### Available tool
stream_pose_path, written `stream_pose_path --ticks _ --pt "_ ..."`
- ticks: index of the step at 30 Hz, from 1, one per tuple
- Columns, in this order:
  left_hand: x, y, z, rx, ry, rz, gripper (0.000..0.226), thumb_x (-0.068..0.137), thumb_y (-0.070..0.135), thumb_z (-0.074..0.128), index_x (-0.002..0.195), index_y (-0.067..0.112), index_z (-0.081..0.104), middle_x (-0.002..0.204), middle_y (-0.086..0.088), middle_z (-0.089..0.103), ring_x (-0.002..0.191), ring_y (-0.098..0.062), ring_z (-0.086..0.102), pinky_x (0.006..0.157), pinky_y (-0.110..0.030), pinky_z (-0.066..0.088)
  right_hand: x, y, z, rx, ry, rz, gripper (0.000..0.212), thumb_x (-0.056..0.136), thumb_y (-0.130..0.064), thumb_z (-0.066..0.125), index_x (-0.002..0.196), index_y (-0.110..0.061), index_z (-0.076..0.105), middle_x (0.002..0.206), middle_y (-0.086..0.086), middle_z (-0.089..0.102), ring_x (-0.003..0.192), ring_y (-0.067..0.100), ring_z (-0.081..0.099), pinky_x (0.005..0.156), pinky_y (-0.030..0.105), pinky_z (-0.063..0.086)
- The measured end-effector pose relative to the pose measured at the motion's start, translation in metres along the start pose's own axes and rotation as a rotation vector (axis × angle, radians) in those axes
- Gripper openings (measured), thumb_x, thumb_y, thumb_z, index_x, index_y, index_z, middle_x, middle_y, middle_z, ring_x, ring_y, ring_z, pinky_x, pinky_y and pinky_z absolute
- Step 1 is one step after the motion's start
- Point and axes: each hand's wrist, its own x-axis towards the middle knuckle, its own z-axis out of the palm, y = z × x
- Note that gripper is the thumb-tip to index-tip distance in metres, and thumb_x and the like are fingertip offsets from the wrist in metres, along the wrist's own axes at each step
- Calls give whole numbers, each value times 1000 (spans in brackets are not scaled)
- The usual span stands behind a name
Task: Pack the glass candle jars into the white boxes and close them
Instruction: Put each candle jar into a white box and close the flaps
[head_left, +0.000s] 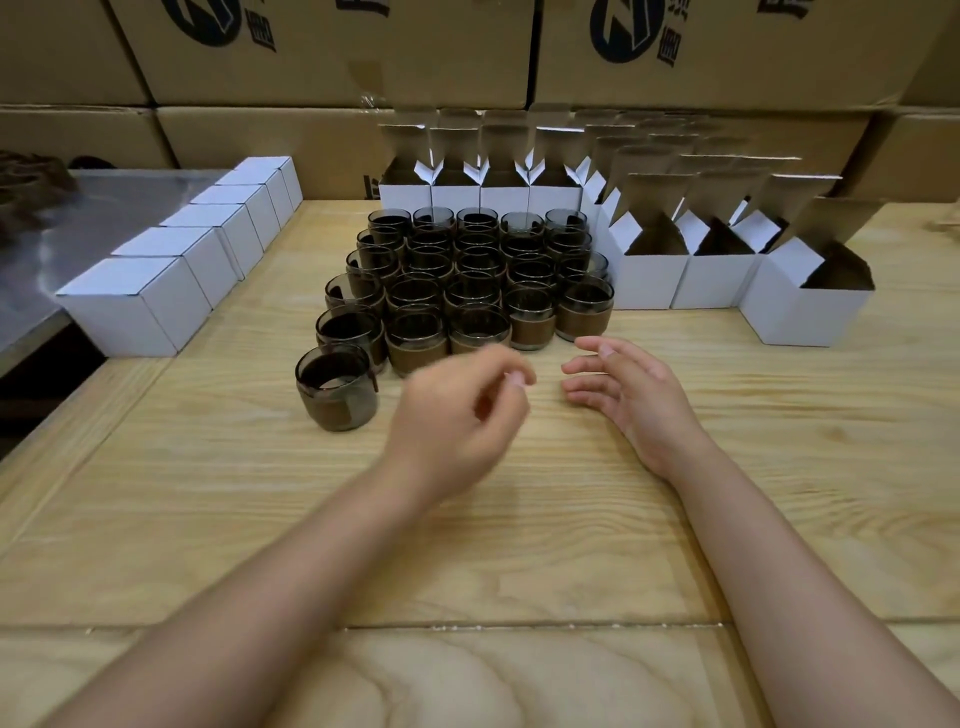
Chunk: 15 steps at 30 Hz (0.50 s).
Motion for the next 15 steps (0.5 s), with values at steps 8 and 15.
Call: stream_pose_path --ticks 8,15 --pt "-12 -19 31 30 -50 -238 28 86 32 42 79 15 64 53 11 48 49 -9 43 50 -27 38 -5 0 2 -288 162 -138 19 98 -12 49 96 -23 65 96 1 67 87 15 62 76 25 52" --pt "-9 -26 34 23 -85 -311 17 89 25 49 81 20 63 51 11 47 51 -13 47 51 -27 37 45 -49 -73 -825 950 -96 45 84 -25 63 126 -18 50 148 12 18 133 32 23 108 42 32"
